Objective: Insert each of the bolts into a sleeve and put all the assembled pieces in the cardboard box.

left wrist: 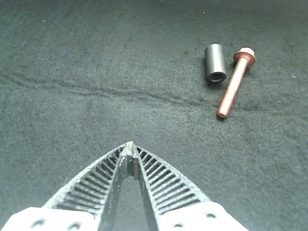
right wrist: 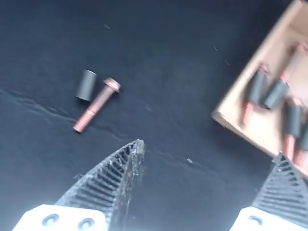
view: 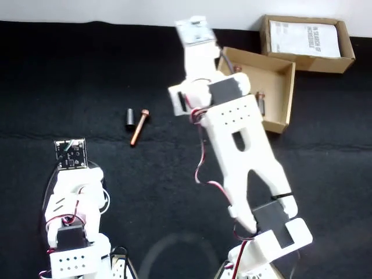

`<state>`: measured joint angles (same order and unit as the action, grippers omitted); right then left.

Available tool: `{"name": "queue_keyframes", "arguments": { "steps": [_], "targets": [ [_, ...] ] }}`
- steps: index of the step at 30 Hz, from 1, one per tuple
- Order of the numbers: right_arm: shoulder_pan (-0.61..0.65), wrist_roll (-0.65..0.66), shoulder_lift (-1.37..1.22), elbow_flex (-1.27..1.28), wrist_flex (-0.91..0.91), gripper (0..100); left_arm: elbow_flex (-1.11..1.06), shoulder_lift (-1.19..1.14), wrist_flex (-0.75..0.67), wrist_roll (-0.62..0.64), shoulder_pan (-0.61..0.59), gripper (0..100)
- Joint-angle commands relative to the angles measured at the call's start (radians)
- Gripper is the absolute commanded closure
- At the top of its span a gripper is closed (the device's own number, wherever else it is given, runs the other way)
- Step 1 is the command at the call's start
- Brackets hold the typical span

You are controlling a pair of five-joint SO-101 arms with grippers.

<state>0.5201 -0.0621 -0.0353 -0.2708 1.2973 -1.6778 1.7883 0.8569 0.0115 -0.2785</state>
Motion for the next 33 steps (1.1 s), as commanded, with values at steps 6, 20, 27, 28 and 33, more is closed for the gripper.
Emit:
{"name": "queue_keyframes", "arguments": {
  "steps": [6,20,27,28,33],
  "targets": [
    [0.122,-0.009,-0.127,-0.101,-0.179,63.3,-0.018,-0.001,-0.015,0.000,-0.021,99],
    [0.202,-0.112,-0.819,-0.794,-0.182,63.4,-0.018,0.007,-0.002,-0.002,-0.611,99],
    [0.219,-0.112,-1.092,-1.081,-0.194,63.4,-0.018,0.008,0.100,-0.005,-0.816,99],
    [0.225,-0.112,-1.119,-1.096,-0.199,63.4,-0.018,0.008,0.100,-0.005,-0.832,99],
    [0.265,-0.112,-1.196,-1.110,-0.246,63.4,-0.018,0.008,0.092,-0.005,-0.788,99]
  ]
}}
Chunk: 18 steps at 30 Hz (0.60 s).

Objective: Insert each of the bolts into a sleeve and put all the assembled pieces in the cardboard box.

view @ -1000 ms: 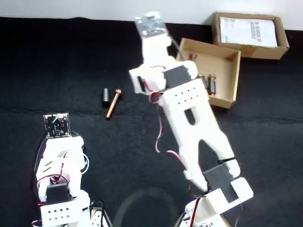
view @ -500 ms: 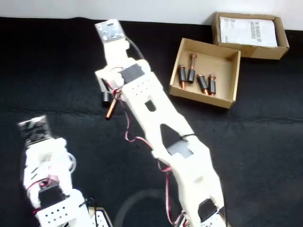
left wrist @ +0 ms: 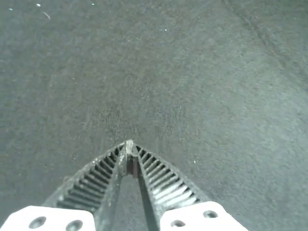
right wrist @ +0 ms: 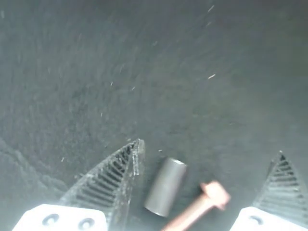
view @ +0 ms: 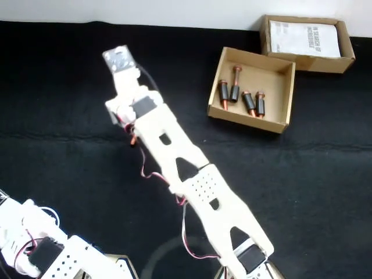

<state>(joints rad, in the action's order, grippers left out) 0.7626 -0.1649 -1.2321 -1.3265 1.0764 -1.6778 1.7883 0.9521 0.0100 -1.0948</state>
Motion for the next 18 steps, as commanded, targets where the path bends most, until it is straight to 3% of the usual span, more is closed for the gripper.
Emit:
{"name": "queue_keyframes", "arguments": {
  "steps": [1,18],
  "targets": [
    [0.030,-0.009,-0.007,-0.054,-0.027,63.4,-0.018,0.008,-0.002,-0.003,0.039,99],
    [-0.019,-0.011,-0.031,0.033,-0.008,63.4,-0.018,0.010,-0.003,-0.003,0.041,99]
  ]
}}
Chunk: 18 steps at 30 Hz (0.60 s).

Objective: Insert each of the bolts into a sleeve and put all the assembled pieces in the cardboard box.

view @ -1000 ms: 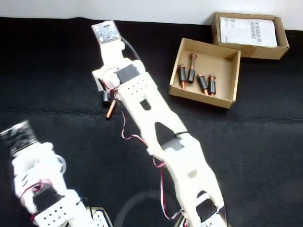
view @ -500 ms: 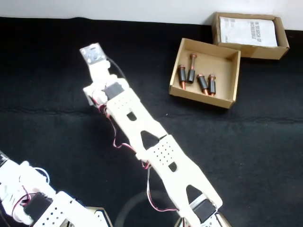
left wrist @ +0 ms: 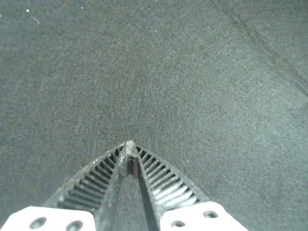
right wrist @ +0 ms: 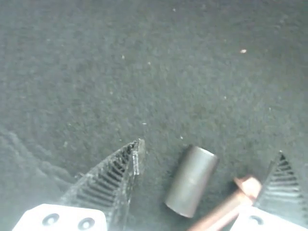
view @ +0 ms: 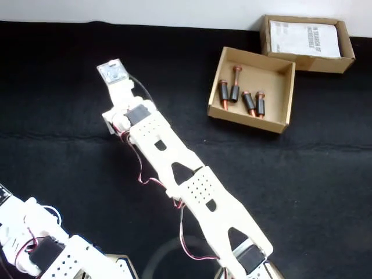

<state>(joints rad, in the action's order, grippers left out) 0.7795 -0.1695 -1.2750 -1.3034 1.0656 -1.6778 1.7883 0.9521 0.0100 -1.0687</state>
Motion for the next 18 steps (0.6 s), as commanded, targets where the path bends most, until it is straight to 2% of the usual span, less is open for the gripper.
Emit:
{"name": "queue_keyframes", "arguments": {
  "steps": [1,9,11,16,17,18],
  "targets": [
    [-0.042,-0.006,0.012,0.016,0.005,63.4,-0.018,0.010,-0.003,-0.003,0.015,99],
    [-0.054,0.000,0.015,0.070,0.007,64.1,-0.018,0.010,-0.003,-0.003,0.010,99],
    [-0.056,-0.002,0.018,0.073,0.021,69.7,-0.018,0.010,-0.003,-0.003,0.010,99],
    [-0.056,-0.005,0.021,0.067,0.099,96.8,-0.018,0.010,-0.003,-0.003,0.010,99],
    [-0.056,-0.005,0.021,0.067,0.116,99.8,-0.018,0.010,-0.003,-0.003,0.010,99],
    [-0.058,-0.005,0.021,0.067,0.136,98.3,-0.018,0.010,-0.003,-0.003,0.010,99]
  ]
}}
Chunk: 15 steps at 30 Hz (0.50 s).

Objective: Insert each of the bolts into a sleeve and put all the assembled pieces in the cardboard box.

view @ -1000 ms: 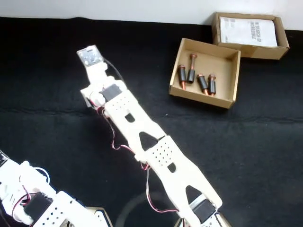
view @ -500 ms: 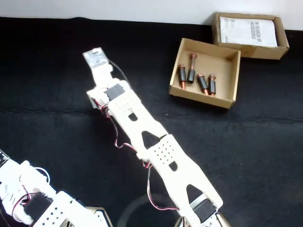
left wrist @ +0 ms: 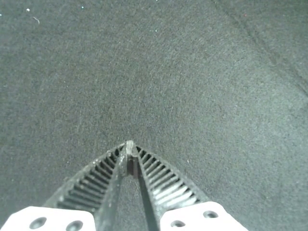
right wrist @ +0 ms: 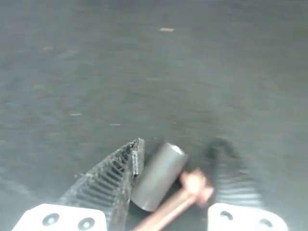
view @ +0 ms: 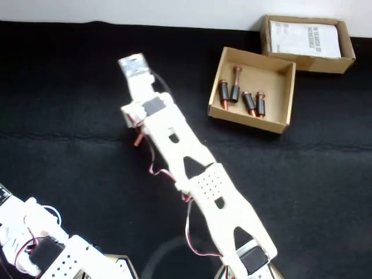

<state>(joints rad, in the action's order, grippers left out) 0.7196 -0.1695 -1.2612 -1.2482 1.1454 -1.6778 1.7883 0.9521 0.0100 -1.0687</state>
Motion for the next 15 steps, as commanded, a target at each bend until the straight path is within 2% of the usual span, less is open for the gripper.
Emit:
{"name": "queue_keyframes", "arguments": {
  "steps": [1,7,15],
  "targets": [
    [0.002,-0.005,0.007,0.012,0.079,98.1,-0.018,0.010,-0.003,-0.003,0.010,99],
    [-0.031,-0.002,0.008,-0.064,0.311,99.1,-0.018,0.010,-0.003,-0.003,0.013,99],
    [-0.053,0.000,0.008,-0.506,0.576,99.1,-0.018,0.010,-0.003,-0.003,0.015,99]
  ]
}}
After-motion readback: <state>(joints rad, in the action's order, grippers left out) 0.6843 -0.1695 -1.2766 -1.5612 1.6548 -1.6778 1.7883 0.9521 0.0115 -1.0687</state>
